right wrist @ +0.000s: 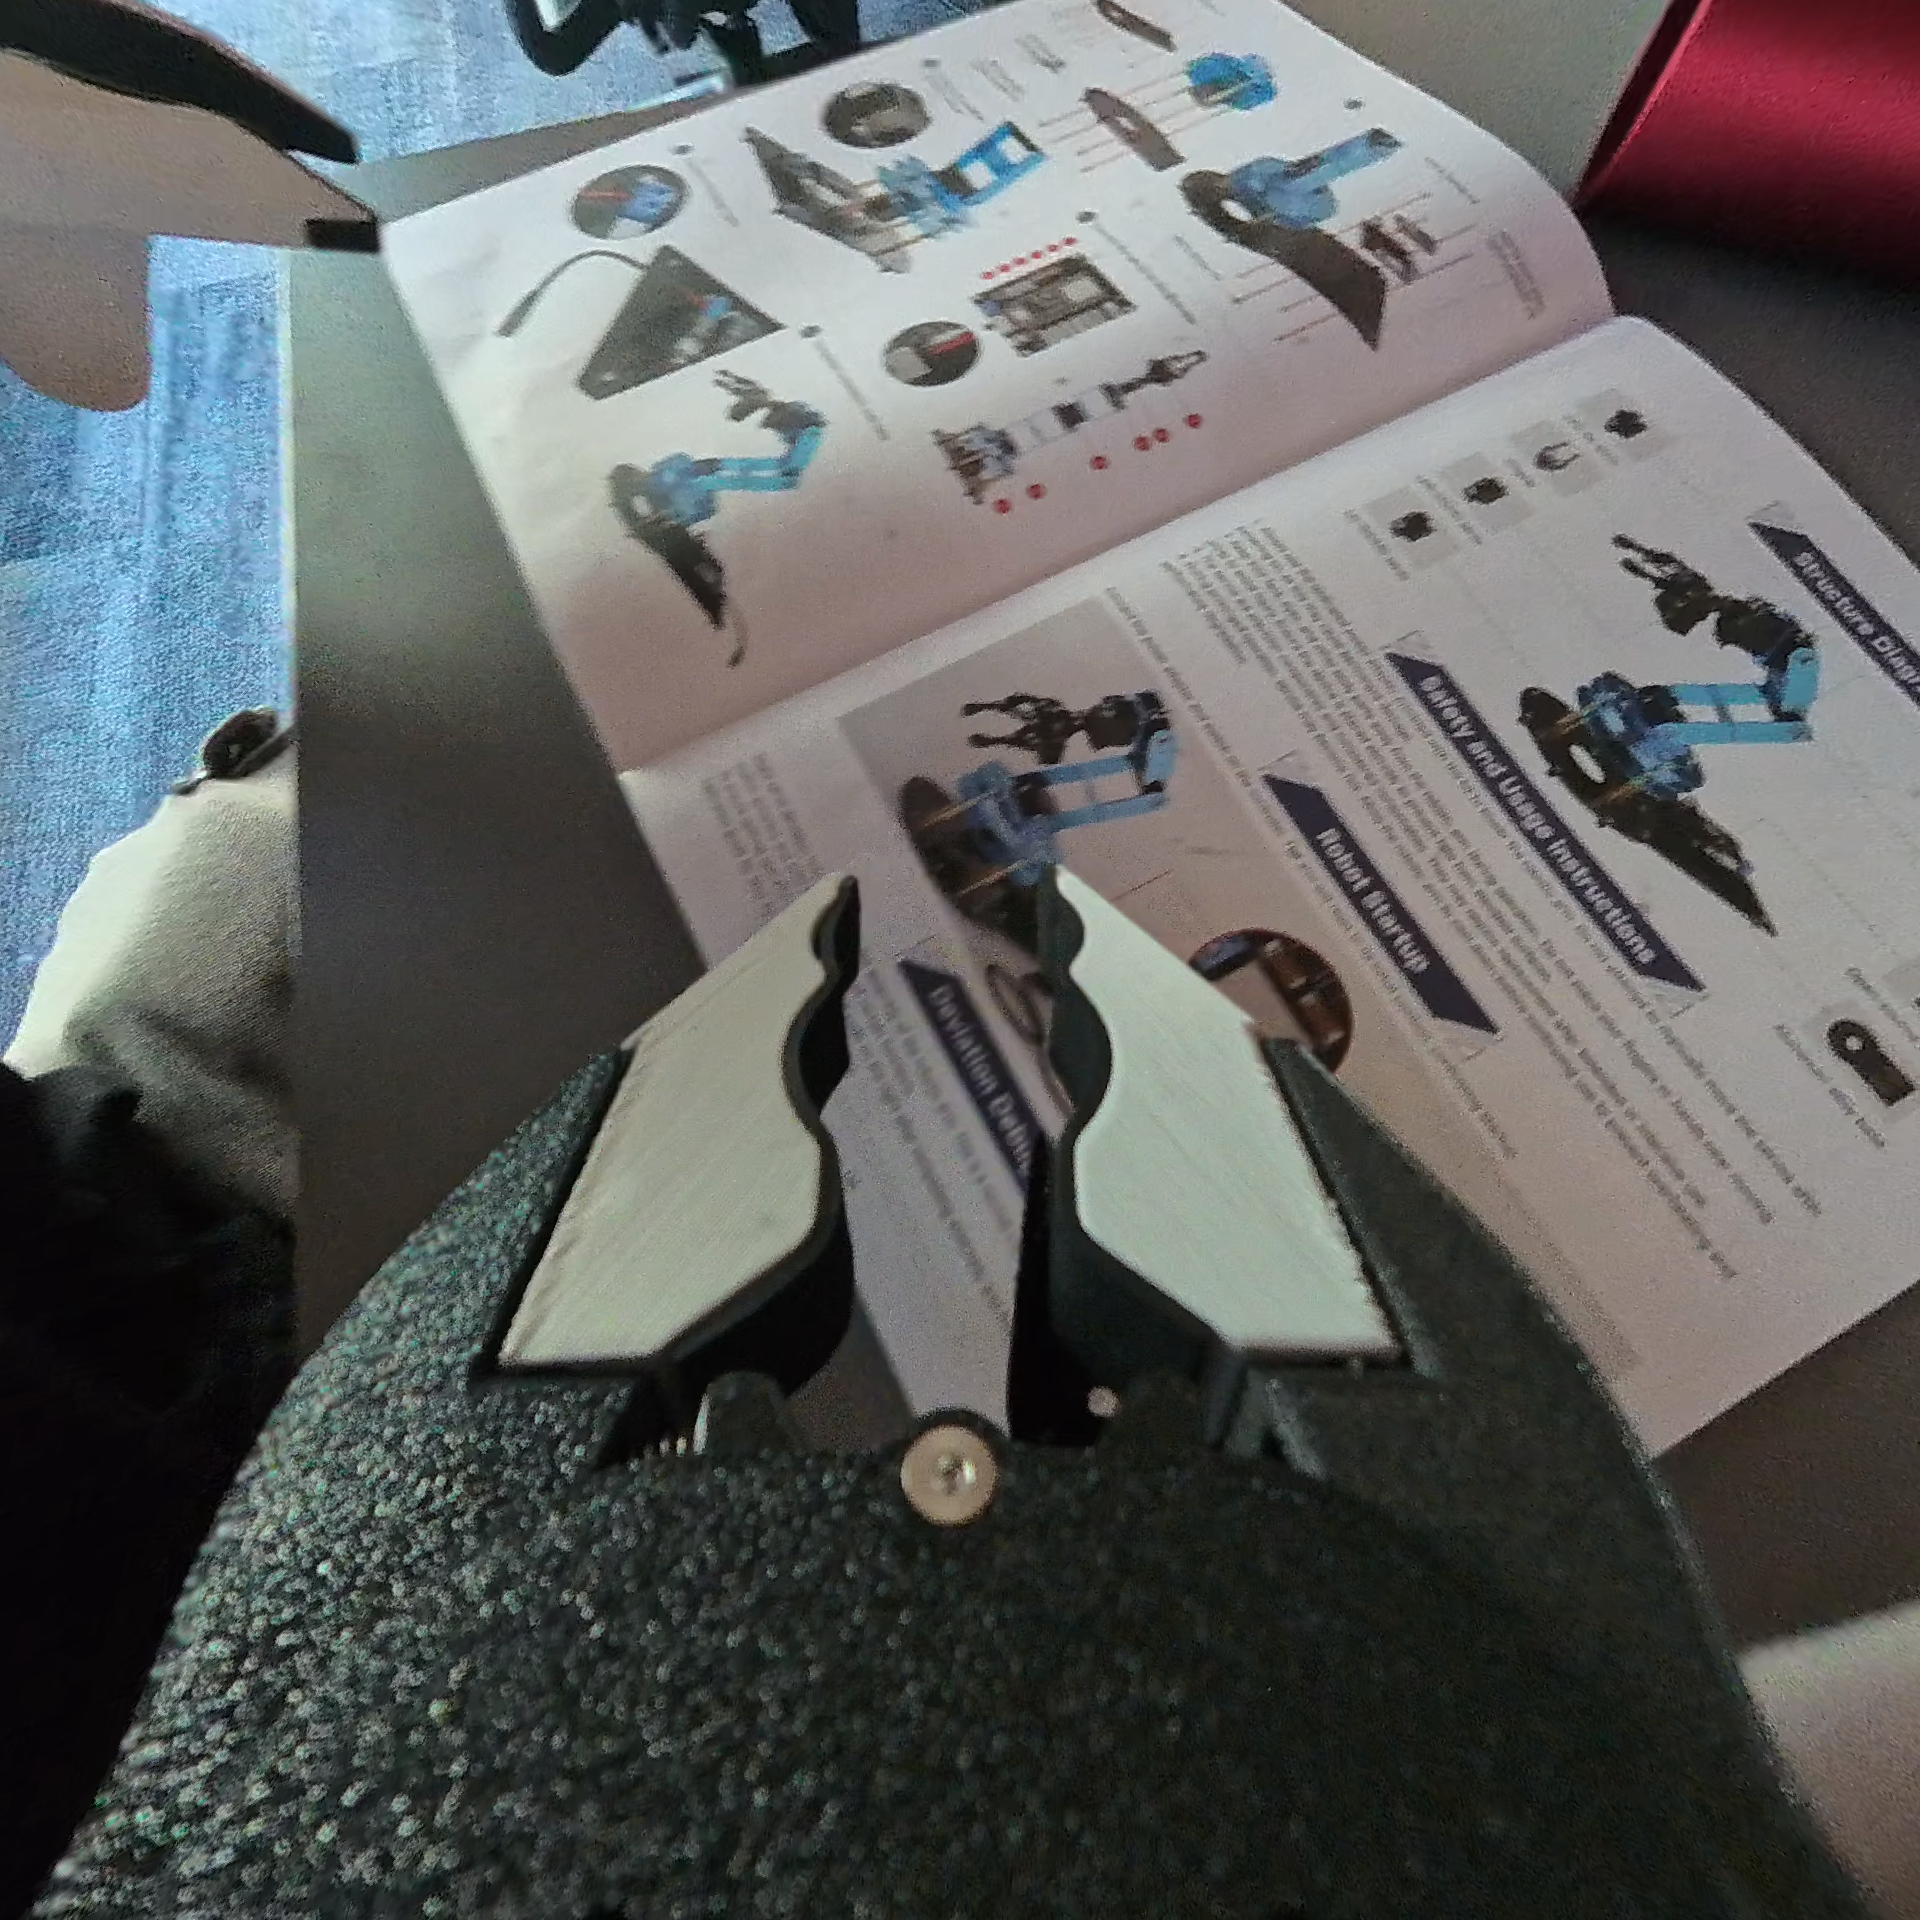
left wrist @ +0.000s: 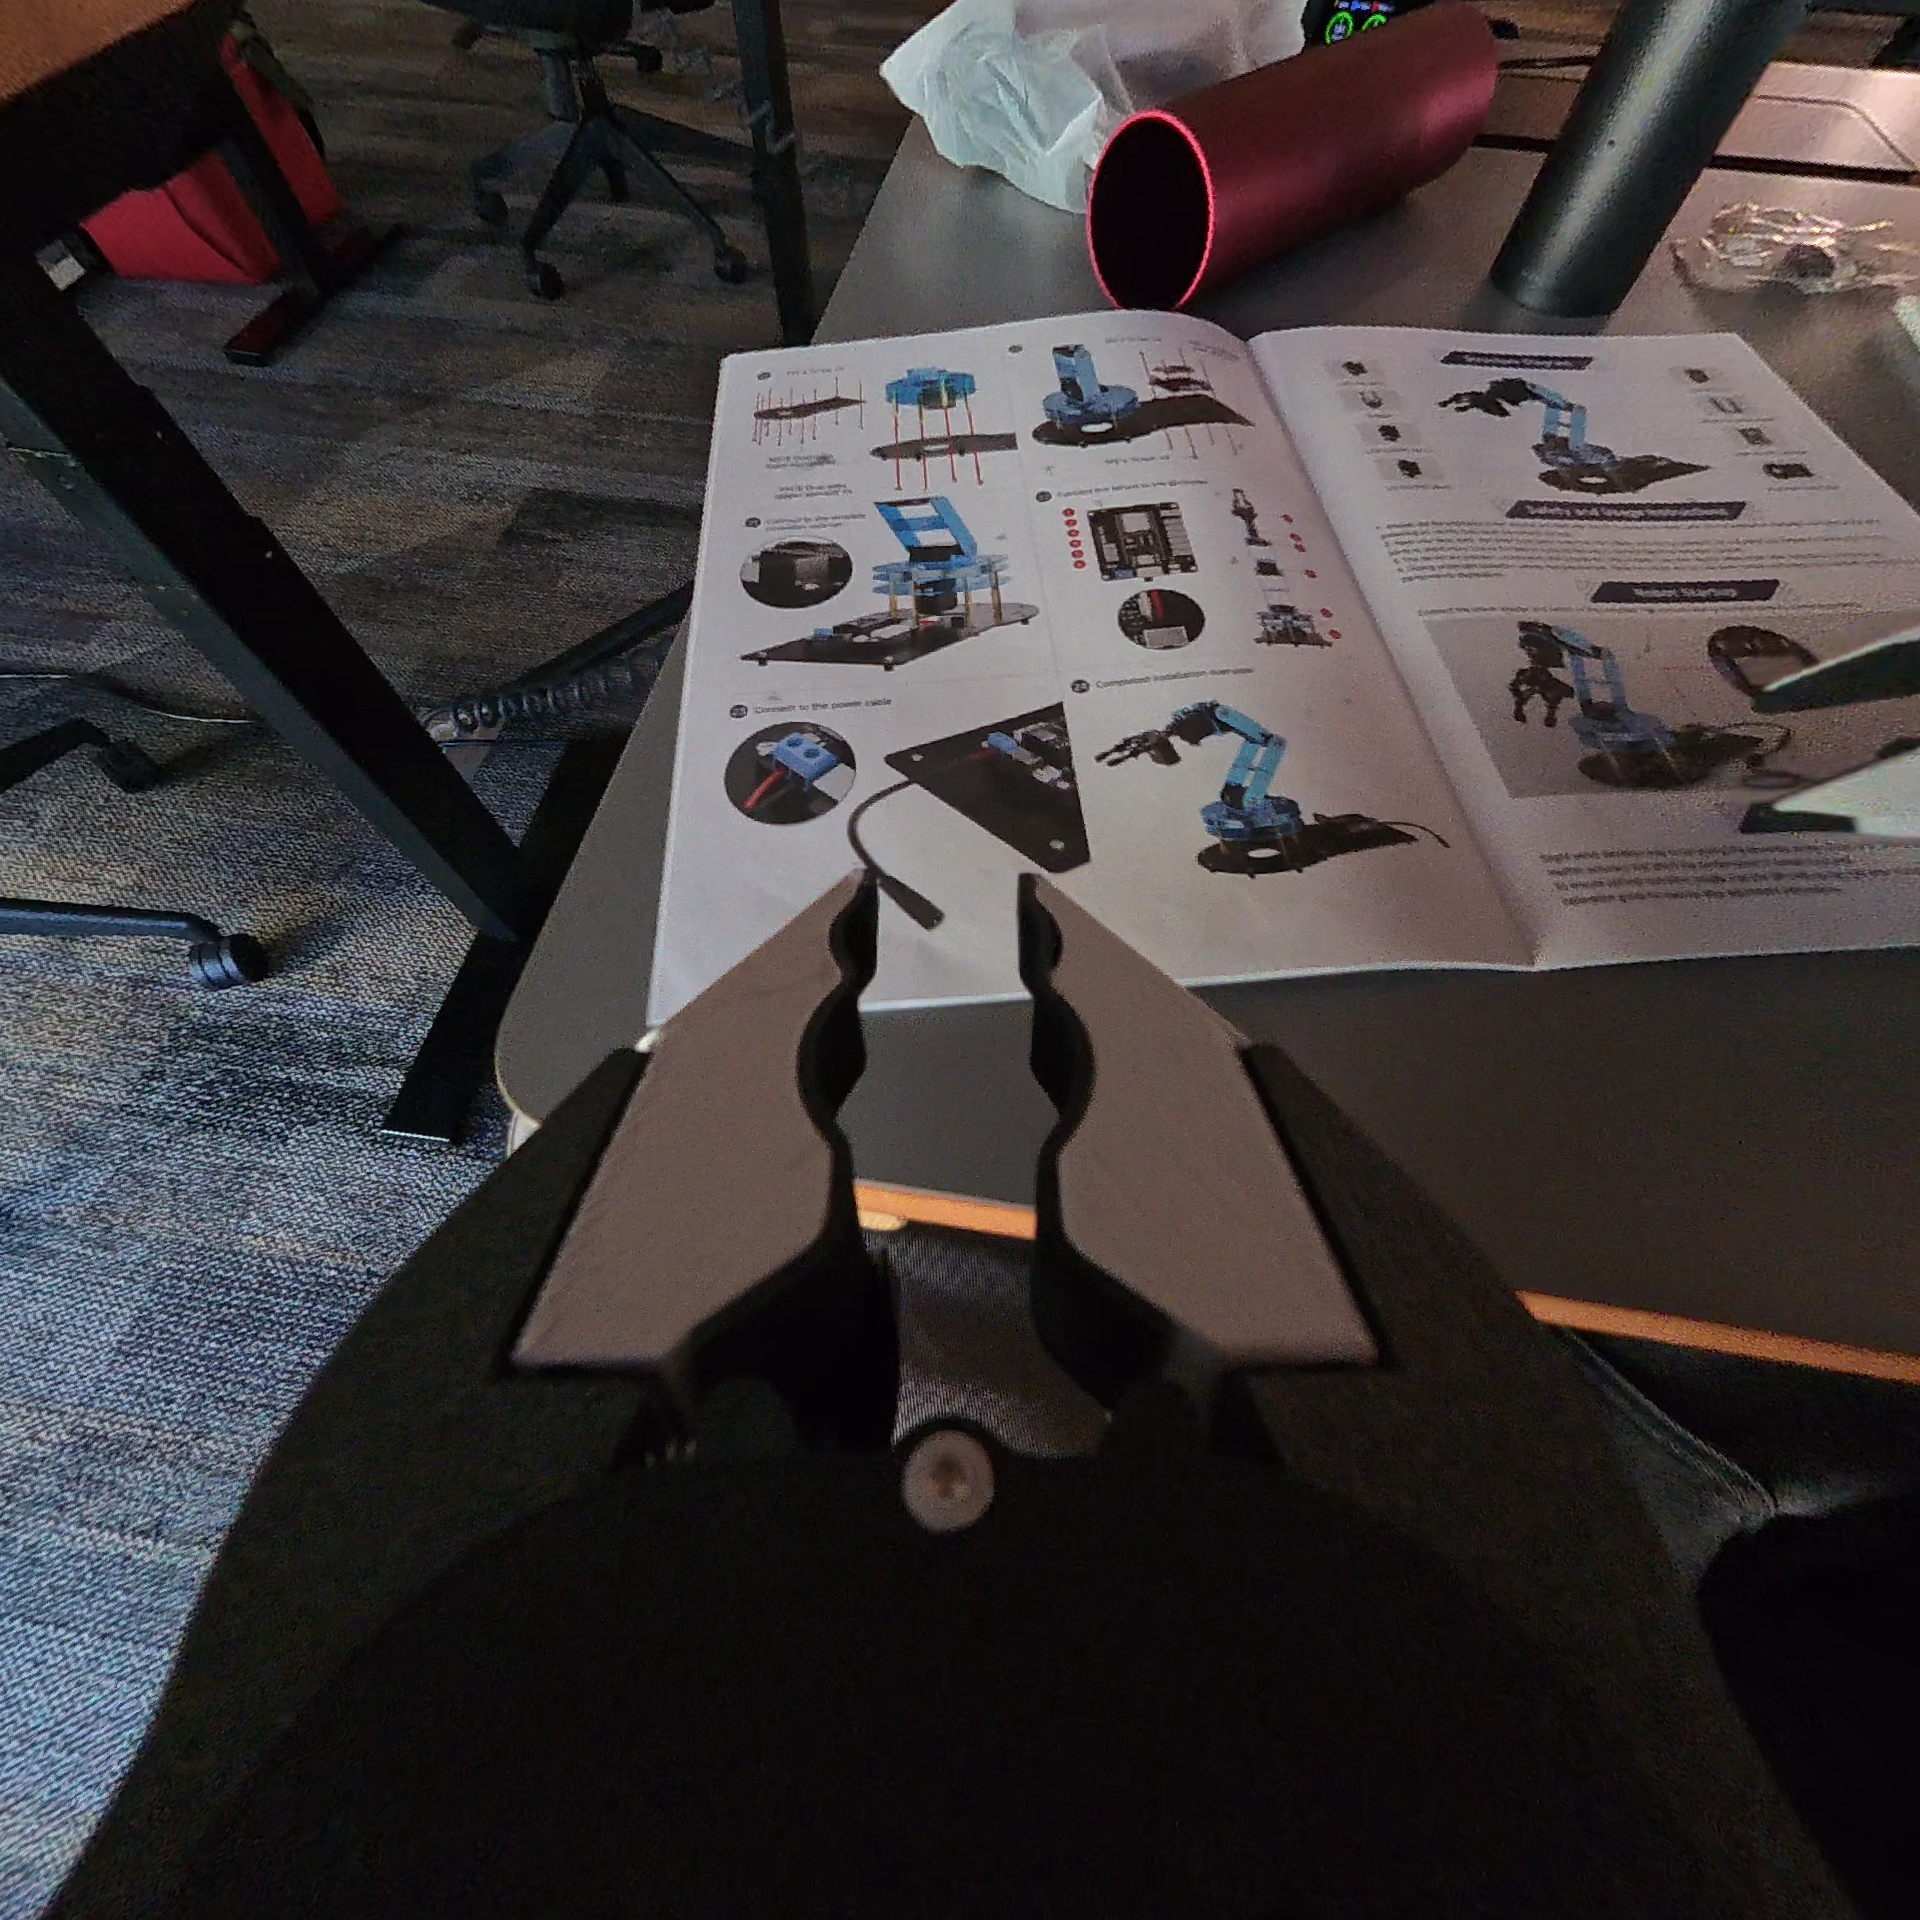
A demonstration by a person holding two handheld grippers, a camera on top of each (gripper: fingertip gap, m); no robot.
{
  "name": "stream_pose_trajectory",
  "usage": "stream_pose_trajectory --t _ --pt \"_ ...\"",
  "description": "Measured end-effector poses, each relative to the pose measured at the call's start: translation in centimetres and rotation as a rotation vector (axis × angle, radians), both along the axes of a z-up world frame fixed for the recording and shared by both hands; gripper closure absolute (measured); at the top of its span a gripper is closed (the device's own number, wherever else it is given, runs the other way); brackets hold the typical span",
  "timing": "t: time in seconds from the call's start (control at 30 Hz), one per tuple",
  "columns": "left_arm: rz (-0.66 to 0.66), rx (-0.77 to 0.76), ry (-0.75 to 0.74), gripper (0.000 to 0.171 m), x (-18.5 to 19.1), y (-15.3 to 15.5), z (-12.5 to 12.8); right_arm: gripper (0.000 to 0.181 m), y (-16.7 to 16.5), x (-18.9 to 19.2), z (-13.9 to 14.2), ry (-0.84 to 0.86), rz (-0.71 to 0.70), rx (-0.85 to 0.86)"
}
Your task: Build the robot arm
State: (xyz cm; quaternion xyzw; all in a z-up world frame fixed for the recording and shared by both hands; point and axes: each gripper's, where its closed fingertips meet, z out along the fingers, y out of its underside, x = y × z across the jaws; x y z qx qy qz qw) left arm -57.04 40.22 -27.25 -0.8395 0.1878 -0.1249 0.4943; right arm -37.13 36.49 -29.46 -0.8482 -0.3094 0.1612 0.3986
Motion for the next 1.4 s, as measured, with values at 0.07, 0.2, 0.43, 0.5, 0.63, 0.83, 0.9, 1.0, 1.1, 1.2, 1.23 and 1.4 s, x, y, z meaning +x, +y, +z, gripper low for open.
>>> stream_pose_trajectory --t 0.07,0.2,0.43,0.5,0.63,0.83,0.9,1.0,1.1,1.2,1.23,1.4 --pt "-0.001 0.007 0.010 0.146 0.1 -0.8 0.3 0.149 -1.7 0.1 0.7 -0.008 0.009 0.040" --pt "0.001 0.024 0.026 0.146 0.1 -2.6 0.6 0.149 -4.9 2.0 1.1 -0.052 -0.016 0.068" --pt "-0.029 0.039 0.013 0.146 1.5 -4.6 1.2 0.153 -9.9 4.5 2.7 0.120 -0.098 0.021" --pt "-0.056 0.047 0.010 0.146 2.4 -4.8 1.4 0.153 -11.0 5.1 3.2 0.161 -0.121 0.023" --pt "-0.129 0.044 0.013 0.146 5.0 -5.1 1.3 0.153 -13.1 6.8 3.6 0.175 -0.174 0.039" --pt "-0.256 0.057 0.045 0.146 9.7 -6.1 1.4 0.154 -16.3 13.2 3.1 0.030 -0.331 0.084" --pt "-0.302 0.058 0.052 0.146 11.4 -6.5 1.5 0.155 -17.1 17.1 3.1 -0.052 -0.420 0.095" --pt "-0.386 0.058 0.039 0.146 14.0 -7.4 1.7 0.154 -17.5 23.3 3.3 -0.052 -0.508 0.078" --pt "-0.468 0.057 0.035 0.146 16.5 -8.5 1.9 0.142 -16.4 26.1 3.4 0.014 -0.364 0.020" --pt "-0.525 0.053 0.039 0.146 18.4 -9.6 2.0 0.142 -14.9 27.6 2.8 -0.116 -0.170 0.075" --pt "-0.544 0.047 0.032 0.146 18.9 -10.1 2.1 0.143 -14.3 28.0 2.4 -0.150 -0.131 0.073" --pt "-0.615 0.004 -0.022 0.146 21.6 -12.0 2.6 0.147 -12.6 28.6 0.5 -0.157 0.025 -0.046"
